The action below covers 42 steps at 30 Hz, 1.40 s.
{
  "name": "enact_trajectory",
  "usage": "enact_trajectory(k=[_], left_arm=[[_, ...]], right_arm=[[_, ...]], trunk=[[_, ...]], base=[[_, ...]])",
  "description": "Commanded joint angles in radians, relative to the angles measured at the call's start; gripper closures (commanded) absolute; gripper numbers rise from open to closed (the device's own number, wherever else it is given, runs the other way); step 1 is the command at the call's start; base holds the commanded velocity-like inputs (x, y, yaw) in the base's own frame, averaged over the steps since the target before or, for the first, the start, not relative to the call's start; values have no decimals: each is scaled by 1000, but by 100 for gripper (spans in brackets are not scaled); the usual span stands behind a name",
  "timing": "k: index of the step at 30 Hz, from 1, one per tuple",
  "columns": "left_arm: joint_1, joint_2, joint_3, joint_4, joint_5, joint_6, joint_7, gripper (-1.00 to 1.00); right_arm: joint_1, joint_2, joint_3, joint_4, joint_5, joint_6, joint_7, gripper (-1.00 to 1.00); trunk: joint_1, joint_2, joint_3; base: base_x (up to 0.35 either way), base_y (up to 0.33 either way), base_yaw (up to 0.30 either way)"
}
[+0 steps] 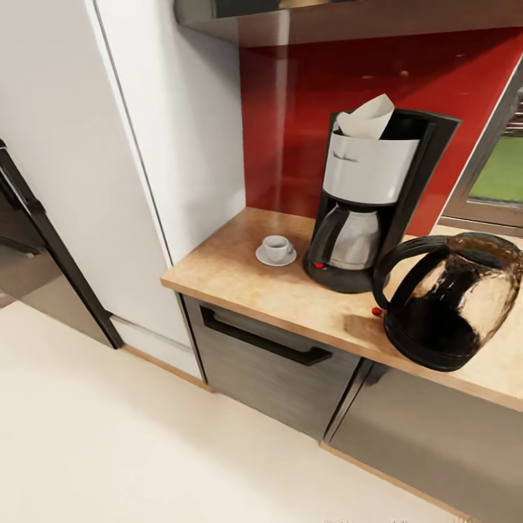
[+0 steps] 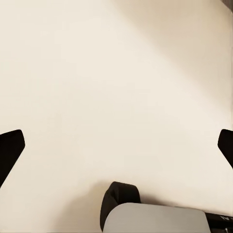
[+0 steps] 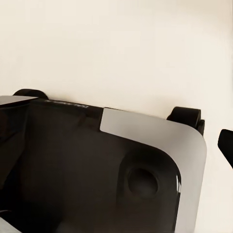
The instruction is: Set up a coffee station on the kitchen countertop: keep the coffee maker on the countertop, move the bottle of coffee from the kitchen shelf to the counter next to the coffee maker, place a paper coffee filter on top of the coffee maker, put the saucer next to the coffee maker with the coffee cup on the saucer, and place the electric kettle next to the coffee maker.
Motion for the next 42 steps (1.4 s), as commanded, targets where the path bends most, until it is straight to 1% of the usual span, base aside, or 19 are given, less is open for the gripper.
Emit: enact_trajectory(k=[1, 5, 11, 17, 25, 34, 37, 42], left_arm=[[0, 0, 3, 1, 5, 0, -7, -100], [0, 0, 3, 1, 5, 0, -7, -100], [0, 0, 1, 1, 5, 0, -7, -100], [0, 0, 1, 1, 5, 0, -7, -100], [0, 0, 1, 1, 5, 0, -7, -100], [0, 0, 1, 1, 5, 0, -7, -100], [0, 0, 1, 1, 5, 0, -7, -100], [0, 0, 1, 1, 5, 0, -7, -100]], right_arm=[[-1, 0, 8, 1, -4, -6, 2, -100], [-1, 0, 8, 1, -4, -6, 2, -100], [-1, 0, 8, 1, -4, -6, 2, -100], [-1, 0, 8, 1, -4, -6, 2, -100], [-1, 0, 8, 1, -4, -6, 2, -100], [-1, 0, 8, 1, -4, -6, 2, -100], [-1, 0, 8, 1, -4, -6, 1, -100], [-1, 1, 10, 1, -4, -6, 0, -100]], trunk=[[0, 0, 0], [0, 0, 1], [-23, 42, 20], [-23, 42, 20], [-23, 42, 20], [-23, 42, 20], [-23, 42, 20], [-23, 42, 22]], base=[[3, 3, -280], [1, 2, -232], [0, 0, -43], [0, 0, -20], [0, 14, -218], [2, 254, -62], [99, 300, -32], [143, 296, -170]])
